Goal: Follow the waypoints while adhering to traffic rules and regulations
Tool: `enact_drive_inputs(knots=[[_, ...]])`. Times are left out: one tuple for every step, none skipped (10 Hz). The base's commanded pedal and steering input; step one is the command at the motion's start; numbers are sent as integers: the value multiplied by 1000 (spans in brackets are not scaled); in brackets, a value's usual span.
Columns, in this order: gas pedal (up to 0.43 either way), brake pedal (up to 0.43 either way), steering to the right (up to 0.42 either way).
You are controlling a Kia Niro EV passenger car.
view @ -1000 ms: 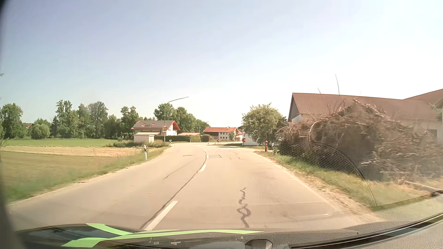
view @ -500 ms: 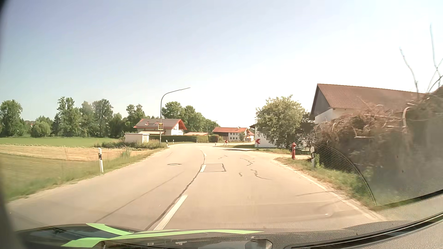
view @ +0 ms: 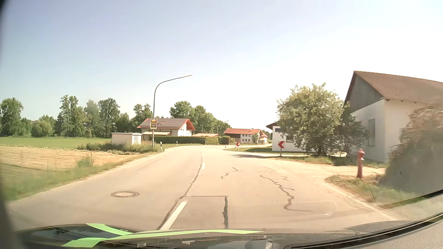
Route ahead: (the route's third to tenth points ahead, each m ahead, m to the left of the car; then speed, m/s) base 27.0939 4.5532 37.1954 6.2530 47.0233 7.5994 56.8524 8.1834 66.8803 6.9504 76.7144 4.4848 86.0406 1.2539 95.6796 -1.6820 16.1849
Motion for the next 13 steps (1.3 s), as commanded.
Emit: enact_drive_inputs(knots=[[110, 0, -31], [130, 0, -32], [138, 0, -33], [150, 0, -33], [157, 0, -33], [177, 0, -33], [177, 0, -33], [169, 0, -31], [138, 0, -25], [130, 0, -23], [130, 0, -21], [150, 0, -13], [150, 0, -4]])
